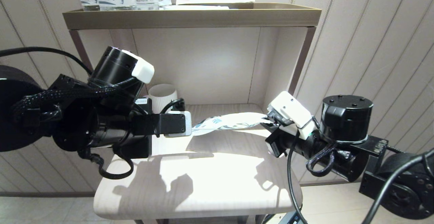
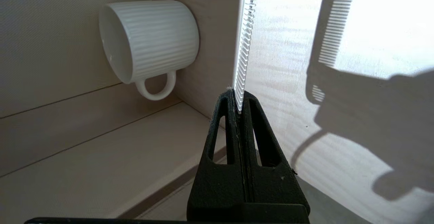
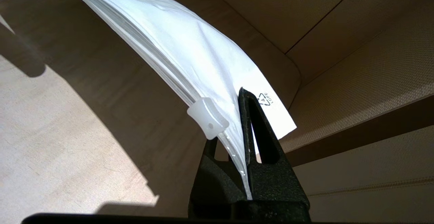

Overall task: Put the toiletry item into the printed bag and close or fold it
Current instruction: Place the comb into the storage bag

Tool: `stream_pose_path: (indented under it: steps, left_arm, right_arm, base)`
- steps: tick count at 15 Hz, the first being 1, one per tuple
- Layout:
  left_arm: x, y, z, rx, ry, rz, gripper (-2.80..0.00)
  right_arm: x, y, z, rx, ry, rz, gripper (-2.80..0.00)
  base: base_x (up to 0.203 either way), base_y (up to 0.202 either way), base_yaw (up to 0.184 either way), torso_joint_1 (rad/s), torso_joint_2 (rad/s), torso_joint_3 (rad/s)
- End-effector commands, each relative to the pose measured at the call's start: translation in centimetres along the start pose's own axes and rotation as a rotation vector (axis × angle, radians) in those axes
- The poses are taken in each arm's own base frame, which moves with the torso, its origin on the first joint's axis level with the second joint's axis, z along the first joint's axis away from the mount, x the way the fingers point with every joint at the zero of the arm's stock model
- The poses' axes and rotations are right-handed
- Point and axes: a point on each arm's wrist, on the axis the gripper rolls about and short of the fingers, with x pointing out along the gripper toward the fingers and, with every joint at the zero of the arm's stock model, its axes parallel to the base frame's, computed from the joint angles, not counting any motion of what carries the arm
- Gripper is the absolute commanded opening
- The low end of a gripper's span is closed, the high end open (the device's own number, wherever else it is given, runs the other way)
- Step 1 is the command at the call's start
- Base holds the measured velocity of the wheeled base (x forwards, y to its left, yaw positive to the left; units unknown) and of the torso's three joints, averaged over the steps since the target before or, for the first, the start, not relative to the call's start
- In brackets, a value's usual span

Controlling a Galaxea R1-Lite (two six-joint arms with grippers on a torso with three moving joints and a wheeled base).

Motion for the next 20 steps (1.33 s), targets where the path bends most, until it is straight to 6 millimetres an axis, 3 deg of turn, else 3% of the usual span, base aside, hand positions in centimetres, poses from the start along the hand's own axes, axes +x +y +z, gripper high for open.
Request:
stream_pose_path:
  steps: [1, 15, 17, 20]
  left_arm:
    - [-0.8, 0.1, -0.4, -0.001, -0.003, 0.014, -2.8]
    - [2.2, 0.0, 0.3, 0.001, 0.032, -0.024, -2.8]
    - [1.9, 0.1, 0.2, -0.006, 0.025, -0.012, -2.8]
    - [-0.7, 0.6, -0.7, -0.026, -0.003, 0.031, -2.8]
  right_arm:
    - [0.0, 0.0, 0.0, -0.002, -0.004, -0.002, -2.8]
    - [-0.2, 0.3, 0.1, -0.004, -0.006, 0.01, -2.8]
    - [-0.1, 0.3, 0.0, -0.004, -0.004, 0.01, -2.8]
    - [0.0, 0.2, -0.1, -0.004, -0.001, 0.006, -2.8]
  base:
    - [0.0, 0.0, 0.0, 0.0, 0.0, 0.0]
    - [0.0, 0.0, 0.0, 0.0, 0.0, 0.0]
    - [0.0, 0.0, 0.0, 0.0, 0.0, 0.0]
    - [0.0, 0.0, 0.0, 0.0, 0.0, 0.0]
